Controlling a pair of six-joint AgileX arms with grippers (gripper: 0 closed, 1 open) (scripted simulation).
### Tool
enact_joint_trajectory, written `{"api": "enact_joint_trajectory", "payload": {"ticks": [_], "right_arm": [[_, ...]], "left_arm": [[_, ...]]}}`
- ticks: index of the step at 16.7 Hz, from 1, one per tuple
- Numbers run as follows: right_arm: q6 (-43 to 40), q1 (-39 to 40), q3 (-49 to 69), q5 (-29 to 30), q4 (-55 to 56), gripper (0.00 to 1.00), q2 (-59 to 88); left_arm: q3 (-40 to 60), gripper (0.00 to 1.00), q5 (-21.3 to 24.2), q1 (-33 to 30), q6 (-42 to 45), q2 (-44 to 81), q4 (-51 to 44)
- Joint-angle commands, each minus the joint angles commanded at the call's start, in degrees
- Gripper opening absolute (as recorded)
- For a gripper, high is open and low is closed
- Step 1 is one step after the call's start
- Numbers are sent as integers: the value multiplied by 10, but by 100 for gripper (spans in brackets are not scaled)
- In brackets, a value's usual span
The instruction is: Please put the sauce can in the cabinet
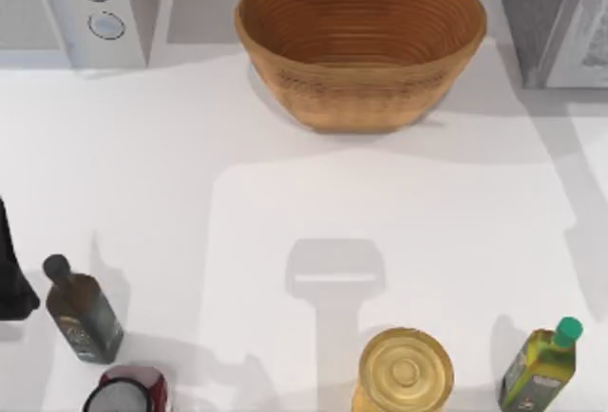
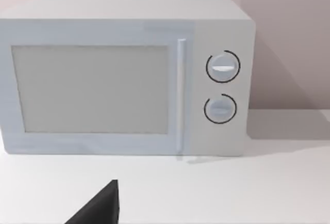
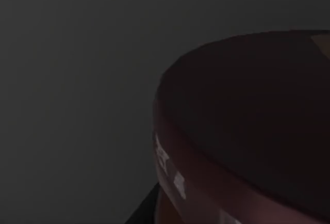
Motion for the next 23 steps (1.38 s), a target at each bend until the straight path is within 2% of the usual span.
{"api": "enact_joint_trajectory", "payload": {"ticks": [5, 18, 23], "right_arm": [[0, -3, 6, 0, 1, 0, 6], [0, -3, 6, 0, 1, 98, 6], [0, -3, 6, 0, 1, 100, 6]], "left_arm": [[0, 100, 0, 0, 0, 0, 0], [0, 100, 0, 0, 0, 0, 0], [0, 100, 0, 0, 0, 0, 0]]}}
